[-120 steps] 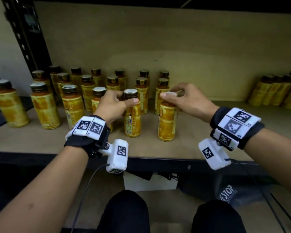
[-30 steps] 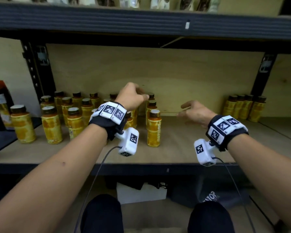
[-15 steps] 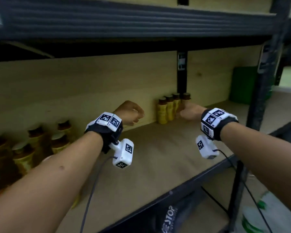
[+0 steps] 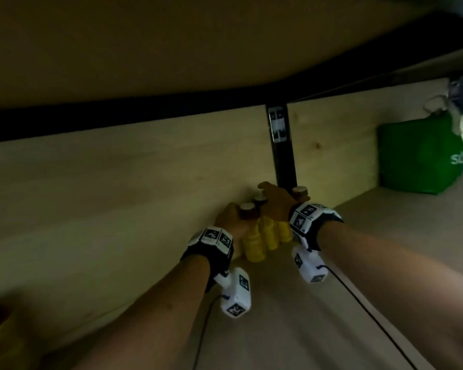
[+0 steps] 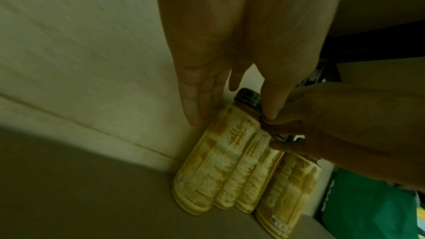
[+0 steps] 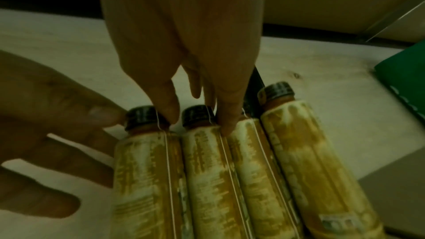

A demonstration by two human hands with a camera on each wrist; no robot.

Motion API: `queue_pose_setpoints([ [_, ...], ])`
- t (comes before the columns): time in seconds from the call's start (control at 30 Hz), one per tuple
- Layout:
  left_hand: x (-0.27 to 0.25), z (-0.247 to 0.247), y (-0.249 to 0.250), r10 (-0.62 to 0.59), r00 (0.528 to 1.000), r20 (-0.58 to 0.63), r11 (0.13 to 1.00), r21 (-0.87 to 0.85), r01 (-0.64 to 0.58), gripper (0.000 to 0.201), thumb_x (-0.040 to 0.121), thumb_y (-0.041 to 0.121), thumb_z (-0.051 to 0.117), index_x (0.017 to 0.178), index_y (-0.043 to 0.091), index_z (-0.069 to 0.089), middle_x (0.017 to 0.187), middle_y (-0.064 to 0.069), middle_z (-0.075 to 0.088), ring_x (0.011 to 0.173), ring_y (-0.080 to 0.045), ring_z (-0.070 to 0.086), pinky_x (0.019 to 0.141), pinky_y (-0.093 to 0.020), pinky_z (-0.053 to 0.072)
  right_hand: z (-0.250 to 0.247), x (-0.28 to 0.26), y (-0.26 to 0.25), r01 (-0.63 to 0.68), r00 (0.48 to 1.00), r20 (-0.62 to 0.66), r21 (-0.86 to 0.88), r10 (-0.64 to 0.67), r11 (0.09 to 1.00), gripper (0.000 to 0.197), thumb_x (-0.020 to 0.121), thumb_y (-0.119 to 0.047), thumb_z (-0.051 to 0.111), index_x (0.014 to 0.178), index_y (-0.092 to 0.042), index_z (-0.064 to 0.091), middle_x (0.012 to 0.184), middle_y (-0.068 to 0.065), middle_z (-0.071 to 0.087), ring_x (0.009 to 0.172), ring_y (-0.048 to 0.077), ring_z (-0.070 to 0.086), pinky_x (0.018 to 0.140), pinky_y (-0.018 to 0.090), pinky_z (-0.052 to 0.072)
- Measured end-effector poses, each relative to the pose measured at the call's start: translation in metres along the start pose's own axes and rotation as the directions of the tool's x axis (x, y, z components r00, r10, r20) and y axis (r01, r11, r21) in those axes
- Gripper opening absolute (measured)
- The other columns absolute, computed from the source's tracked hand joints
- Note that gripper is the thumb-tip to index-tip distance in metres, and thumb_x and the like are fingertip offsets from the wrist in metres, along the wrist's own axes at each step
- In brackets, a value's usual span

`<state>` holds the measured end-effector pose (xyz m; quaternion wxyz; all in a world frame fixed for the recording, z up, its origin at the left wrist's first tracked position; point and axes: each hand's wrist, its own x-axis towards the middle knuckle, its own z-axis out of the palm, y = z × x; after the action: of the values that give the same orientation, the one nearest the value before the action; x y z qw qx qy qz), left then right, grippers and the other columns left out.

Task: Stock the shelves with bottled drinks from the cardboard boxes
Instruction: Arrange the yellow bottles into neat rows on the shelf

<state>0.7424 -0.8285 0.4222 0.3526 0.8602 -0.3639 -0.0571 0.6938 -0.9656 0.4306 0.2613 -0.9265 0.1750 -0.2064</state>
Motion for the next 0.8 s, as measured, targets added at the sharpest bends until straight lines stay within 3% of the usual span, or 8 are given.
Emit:
queue_pose_setpoints([
  [0.17, 0.008, 0.022, -0.013, 0.083, 0.996, -0.029, 0.971, -0.224, -0.088, 0.018, 0.096, 0.013, 0.054, 0.107, 0.003, 0.065, 0.099, -0.014, 0.067, 0.082, -0.018, 0.062, 0.072, -0.024, 0.048, 0.005, 0.013, 0.014, 0.014, 0.992, 0.125, -0.034, -0.010, 0.999, 0.051, 0.096, -0.016, 0.054, 0.143, -0.003, 0.040, 0.149, 0.016, 0.039, 0.136, 0.033, 0.038, 0.112, 0.039, 0.032],
  [0.23, 0.005, 0.025, -0.021, 0.068, 0.995, -0.068, 0.970, -0.230, -0.082, 0.018, 0.092, 0.017, 0.057, 0.107, 0.008, 0.063, 0.099, -0.008, 0.067, 0.087, -0.018, 0.063, 0.073, -0.027, 0.047, 0.003, 0.005, 0.022, 0.003, 0.984, 0.176, -0.053, 0.007, 0.999, 0.038, 0.093, -0.016, 0.059, 0.129, -0.006, 0.049, 0.133, 0.014, 0.049, 0.125, 0.036, 0.047, 0.102, 0.042, 0.041],
  [0.3, -0.002, 0.027, -0.025, -0.008, 0.993, -0.119, 0.970, -0.242, -0.021, 0.027, 0.088, 0.023, 0.061, 0.112, 0.014, 0.057, 0.106, -0.006, 0.065, 0.098, -0.023, 0.062, 0.082, -0.034, 0.049, 0.006, -0.009, 0.025, -0.002, 0.989, 0.151, -0.045, 0.009, 0.999, 0.029, 0.090, -0.016, 0.062, 0.115, -0.012, 0.049, 0.116, 0.011, 0.052, 0.116, 0.038, 0.053, 0.093, 0.042, 0.046],
  [0.4, -0.030, 0.027, -0.026, -0.122, 0.964, -0.237, 0.946, -0.321, 0.041, 0.031, 0.088, 0.022, 0.063, 0.116, 0.012, 0.052, 0.112, -0.009, 0.061, 0.104, -0.028, 0.059, 0.091, -0.039, 0.049, 0.019, -0.039, 0.008, -0.002, 1.000, 0.029, -0.020, 0.003, 1.000, 0.035, 0.092, -0.018, 0.060, 0.125, -0.007, 0.055, 0.126, 0.012, 0.057, 0.118, 0.032, 0.054, 0.096, 0.037, 0.043],
  [0.47, -0.049, 0.017, -0.033, -0.184, 0.939, -0.291, 0.940, -0.331, 0.082, 0.035, 0.089, 0.021, 0.062, 0.120, 0.008, 0.050, 0.115, -0.010, 0.060, 0.106, -0.029, 0.058, 0.092, -0.037, 0.048, 0.028, -0.054, -0.012, 0.036, 0.999, -0.006, 0.088, -0.036, 0.995, 0.030, 0.088, -0.023, 0.065, 0.114, -0.008, 0.062, 0.117, 0.012, 0.063, 0.108, 0.030, 0.059, 0.088, 0.035, 0.048],
  [0.57, -0.073, -0.017, -0.052, -0.263, 0.913, -0.312, 0.949, -0.256, 0.186, 0.035, 0.089, 0.028, 0.060, 0.116, 0.006, 0.055, 0.111, -0.010, 0.062, 0.103, -0.030, 0.061, 0.082, -0.031, 0.047, 0.045, -0.068, -0.047, 0.036, 0.997, 0.061, 0.271, -0.055, 0.962, 0.040, 0.076, -0.031, 0.079, 0.108, -0.011, 0.064, 0.103, 0.003, 0.062, 0.096, 0.022, 0.061, 0.079, 0.034, 0.052],
  [0.7, -0.112, -0.071, -0.082, -0.359, 0.855, -0.375, 0.933, -0.172, 0.317, 0.034, 0.096, 0.030, 0.050, 0.103, -0.002, 0.062, 0.107, -0.011, 0.065, 0.096, -0.026, 0.062, 0.075, -0.026, 0.043, 0.069, -0.085, -0.112, 0.086, 0.951, 0.251, 0.340, -0.179, 0.937, 0.033, 0.076, -0.027, 0.081, 0.094, -0.002, 0.068, 0.089, 0.011, 0.064, 0.076, 0.017, 0.062, 0.060, 0.031, 0.053],
  [0.8, -0.133, -0.100, -0.120, -0.450, 0.772, -0.448, 0.889, -0.143, 0.435, 0.058, 0.091, 0.049, 0.046, 0.122, 0.001, 0.056, 0.126, -0.015, 0.059, 0.109, -0.033, 0.059, 0.093, -0.039, 0.049, 0.091, -0.097, -0.155, 0.053, 0.901, 0.369, 0.432, -0.229, 0.901, 0.048, 0.081, -0.025, 0.078, 0.122, -0.009, 0.061, 0.112, 0.009, 0.061, 0.101, 0.027, 0.062, 0.074, 0.041, 0.060],
])
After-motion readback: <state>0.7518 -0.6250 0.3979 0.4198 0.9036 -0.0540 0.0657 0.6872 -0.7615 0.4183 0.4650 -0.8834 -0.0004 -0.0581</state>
